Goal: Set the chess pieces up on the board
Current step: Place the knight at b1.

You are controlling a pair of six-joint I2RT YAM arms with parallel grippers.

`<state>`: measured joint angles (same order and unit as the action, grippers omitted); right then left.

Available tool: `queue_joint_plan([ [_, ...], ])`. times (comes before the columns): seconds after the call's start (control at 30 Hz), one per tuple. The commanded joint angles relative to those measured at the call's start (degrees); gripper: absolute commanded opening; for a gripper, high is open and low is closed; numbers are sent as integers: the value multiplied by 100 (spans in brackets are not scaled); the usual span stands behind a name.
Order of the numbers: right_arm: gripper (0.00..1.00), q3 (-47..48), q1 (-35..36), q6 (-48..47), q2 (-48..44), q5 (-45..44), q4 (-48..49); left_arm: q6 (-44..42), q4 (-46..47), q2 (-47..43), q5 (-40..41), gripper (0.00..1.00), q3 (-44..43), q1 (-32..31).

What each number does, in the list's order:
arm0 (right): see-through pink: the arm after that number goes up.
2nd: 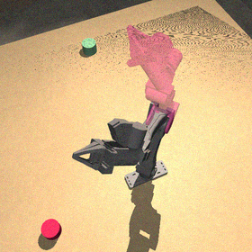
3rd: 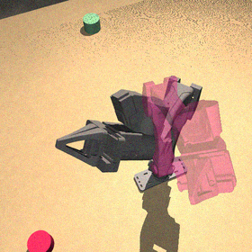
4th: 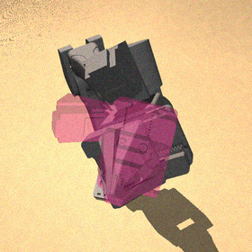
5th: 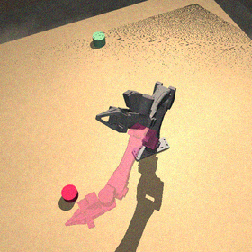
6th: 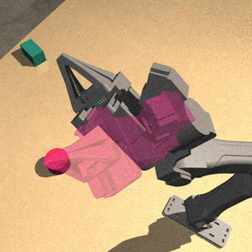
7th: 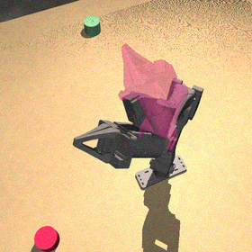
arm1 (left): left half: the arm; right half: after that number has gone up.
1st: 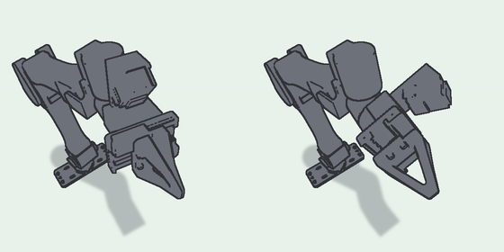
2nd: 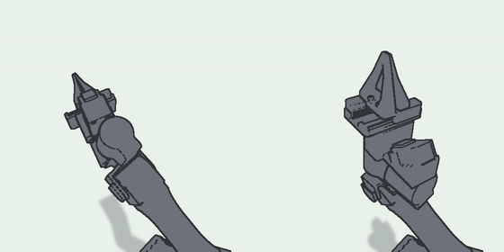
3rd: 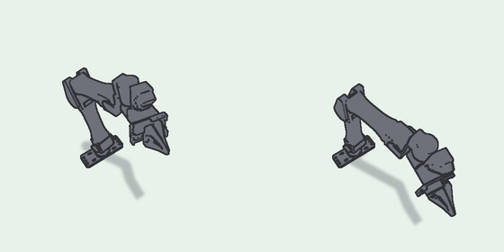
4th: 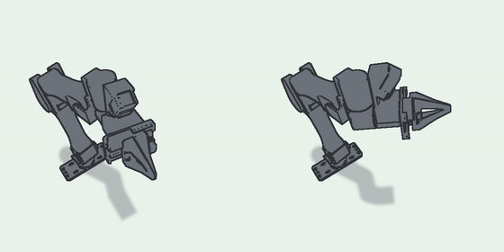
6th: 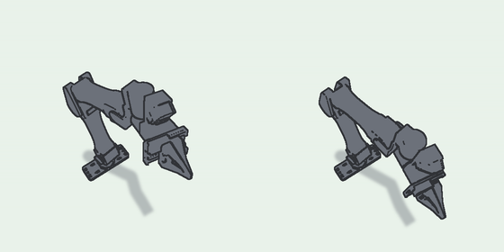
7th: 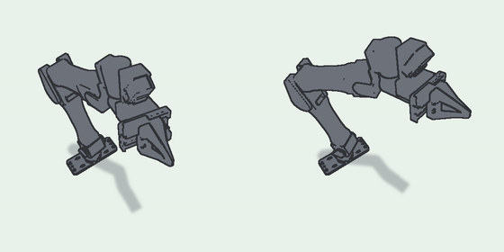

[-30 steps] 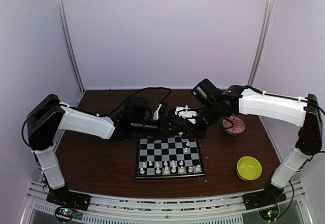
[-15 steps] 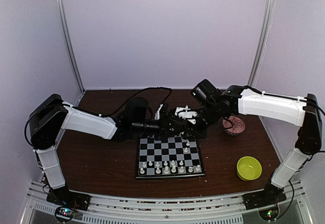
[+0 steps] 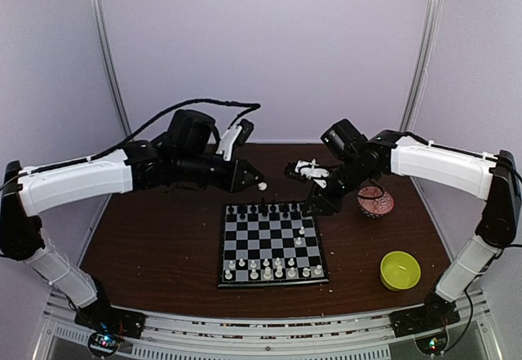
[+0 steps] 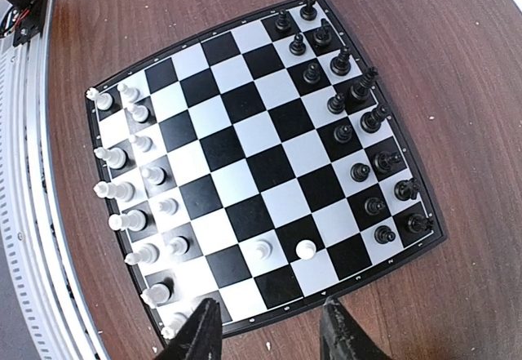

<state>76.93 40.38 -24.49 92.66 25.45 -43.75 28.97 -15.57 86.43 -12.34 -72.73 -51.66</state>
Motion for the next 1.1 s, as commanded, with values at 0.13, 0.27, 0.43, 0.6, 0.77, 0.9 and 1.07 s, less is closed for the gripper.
queue_joint_plan([
  [0.13,40,37,5,-203,-116,159,-144,-2548,-943,-1140,926,0,1552,-721],
  [0.27,40,49,5,-235,-22,126,-173,-2877,-600,-1475,631,0,2158,-1032],
  [0.43,40,77,11,-274,82,163,-235,-3099,-543,-1310,431,0,2337,-1118],
  [0.6,40,69,10,-304,99,166,-257,-3293,-551,-741,387,0,2166,-1170],
  [0.77,39,59,6,-315,103,171,-258,-3471,-540,-185,364,0,1982,-1242],
  [0.9,39,59,8,-325,129,172,-261,-3524,-389,96,415,0,1947,-1292],
  [1.07,39,59,6,-328,165,175,-274,-3506,-183,295,399,0,1947,-1303],
])
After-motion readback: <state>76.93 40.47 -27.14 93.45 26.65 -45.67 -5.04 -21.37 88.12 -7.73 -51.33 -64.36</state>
